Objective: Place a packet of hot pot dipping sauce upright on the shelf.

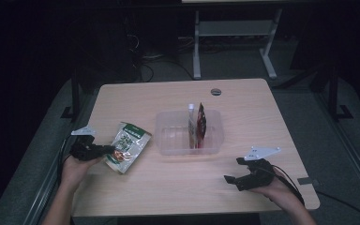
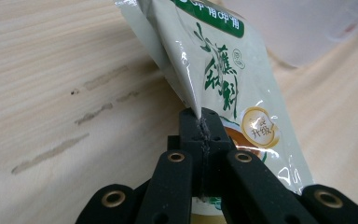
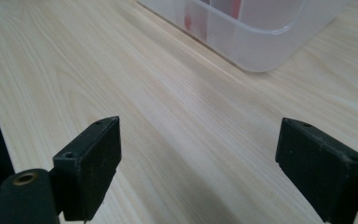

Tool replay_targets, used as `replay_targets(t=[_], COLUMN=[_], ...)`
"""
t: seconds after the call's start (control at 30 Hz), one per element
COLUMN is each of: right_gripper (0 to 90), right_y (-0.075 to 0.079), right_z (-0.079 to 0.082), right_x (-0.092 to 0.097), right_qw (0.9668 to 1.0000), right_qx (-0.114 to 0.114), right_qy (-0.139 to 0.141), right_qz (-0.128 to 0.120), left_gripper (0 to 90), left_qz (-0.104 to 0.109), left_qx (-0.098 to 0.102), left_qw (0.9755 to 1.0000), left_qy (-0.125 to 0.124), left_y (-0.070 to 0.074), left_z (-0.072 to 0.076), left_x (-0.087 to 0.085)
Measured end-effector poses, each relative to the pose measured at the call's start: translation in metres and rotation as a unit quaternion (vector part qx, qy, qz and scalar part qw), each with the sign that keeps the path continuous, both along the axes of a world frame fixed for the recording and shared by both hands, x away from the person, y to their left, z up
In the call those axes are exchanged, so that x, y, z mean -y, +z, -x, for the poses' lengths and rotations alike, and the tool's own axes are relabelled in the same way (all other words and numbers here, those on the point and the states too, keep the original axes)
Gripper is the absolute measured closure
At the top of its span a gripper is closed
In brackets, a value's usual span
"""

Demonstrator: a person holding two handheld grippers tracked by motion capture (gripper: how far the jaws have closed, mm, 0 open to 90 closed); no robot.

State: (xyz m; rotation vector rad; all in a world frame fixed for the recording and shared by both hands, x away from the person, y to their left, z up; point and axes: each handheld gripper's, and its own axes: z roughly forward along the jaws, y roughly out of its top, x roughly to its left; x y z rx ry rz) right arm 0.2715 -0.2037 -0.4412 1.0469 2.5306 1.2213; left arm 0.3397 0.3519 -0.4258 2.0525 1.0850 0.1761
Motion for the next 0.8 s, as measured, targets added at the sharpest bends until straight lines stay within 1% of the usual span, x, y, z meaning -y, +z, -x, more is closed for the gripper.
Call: replay_targets(t=[0.03, 0.1, 0.13, 0.17, 0.2, 0.23, 0.27, 0.3, 0.33, 0.37, 0.4, 0.43, 0.47, 0.5, 0.53, 0.57, 0.63, 0.67, 0.7, 0.73, 0.8], right_gripper=[13.0, 12.8, 10.8, 11.1, 13.5, 13.8, 14.3, 14.8, 14.8, 15.7, 16.4, 16.4, 17.1, 18.0, 19.6, 19.8, 23.6, 23.6, 24.1, 24.1, 26.8], right_y=[0.001, 0.003, 0.003, 0.003, 0.004, 0.003, 0.003, 0.003, 0.003, 0.002, 0.002, 0.002, 0.003, 0.003, 0.003, 0.003, 0.003, 0.003, 0.003, 0.003, 0.003], right_z=[0.000, -0.001, -0.002, -0.003, -0.003, -0.003, -0.003, -0.003, -0.003, -0.003, -0.003, -0.003, -0.002, -0.002, -0.002, -0.001, -0.002, -0.002, -0.002, -0.002, -0.002], right_x=[-0.001, -0.002, -0.002, -0.003, -0.003, -0.003, -0.004, -0.005, -0.005, -0.005, -0.006, -0.006, -0.006, -0.006, -0.006, -0.006, -0.007, -0.007, -0.007, -0.007, -0.007], right_qw=[0.9999, 0.9995, 0.9991, 0.9987, 0.9985, 0.9984, 0.9983, 0.9982, 0.9982, 0.9980, 0.9979, 0.9979, 0.9976, 0.9974, 0.9973, 0.9973, 0.9970, 0.9970, 0.9966, 0.9966, 0.9962], right_qx=[-0.008, -0.025, -0.032, -0.041, -0.046, -0.046, -0.048, -0.050, -0.050, -0.047, -0.046, -0.046, -0.050, -0.051, -0.051, -0.050, -0.053, -0.053, -0.055, -0.055, -0.057], right_qy=[0.009, 0.009, 0.013, 0.013, 0.015, 0.018, 0.021, 0.024, 0.024, 0.032, 0.034, 0.034, 0.036, 0.038, 0.039, 0.042, 0.046, 0.046, 0.051, 0.051, 0.053], right_qz=[-0.005, -0.017, -0.023, -0.026, -0.028, -0.029, -0.027, -0.025, -0.025, -0.027, -0.029, -0.029, -0.031, -0.033, -0.034, -0.033, -0.034, -0.034, -0.035, -0.035, -0.038], left_gripper=[90.0, 90.0, 90.0, 90.0, 90.0, 90.0, 90.0, 90.0, 90.0, 90.0, 90.0, 90.0, 90.0, 90.0, 90.0, 90.0, 90.0, 90.0, 90.0, 90.0, 90.0], left_qz=[0.001, 0.003, 0.003, 0.005, 0.007, 0.008, 0.005, 0.005, 0.002, 0.006, 0.008, 0.008, 0.009, 0.009, 0.009, 0.009, 0.014, 0.014, 0.014, 0.014, 0.014], left_qx=[0.002, 0.002, 0.003, 0.004, 0.004, 0.006, 0.007, 0.007, 0.010, 0.014, 0.016, 0.016, 0.021, 0.021, 0.025, 0.025, 0.026, 0.026, 0.028, 0.028, 0.028], left_qw=[1.0000, 0.9999, 0.9997, 0.9996, 0.9994, 0.9991, 0.9989, 0.9989, 0.9985, 0.9976, 0.9972, 0.9972, 0.9960, 0.9960, 0.9947, 0.9947, 0.9914, 0.9914, 0.9903, 0.9903, 0.9868], left_qy=[-0.009, -0.016, -0.024, -0.027, -0.034, -0.041, -0.047, -0.047, -0.054, -0.067, -0.072, -0.072, -0.086, -0.086, -0.099, -0.099, -0.127, -0.127, -0.135, -0.135, -0.159], left_y=[0.002, 0.003, 0.004, 0.004, 0.005, 0.006, 0.007, 0.007, 0.009, 0.012, 0.013, 0.013, 0.016, 0.016, 0.018, 0.018, 0.020, 0.020, 0.020, 0.020, 0.020], left_z=[0.006, 0.011, 0.014, 0.018, 0.021, 0.025, 0.028, 0.028, 0.032, 0.040, 0.044, 0.044, 0.053, 0.053, 0.061, 0.061, 0.073, 0.073, 0.075, 0.075, 0.078], left_x=[-0.002, -0.003, -0.004, -0.003, -0.003, -0.003, -0.002, -0.002, -0.001, 0.000, 0.001, 0.001, 0.004, 0.004, 0.008, 0.008, 0.019, 0.019, 0.022, 0.022, 0.035])
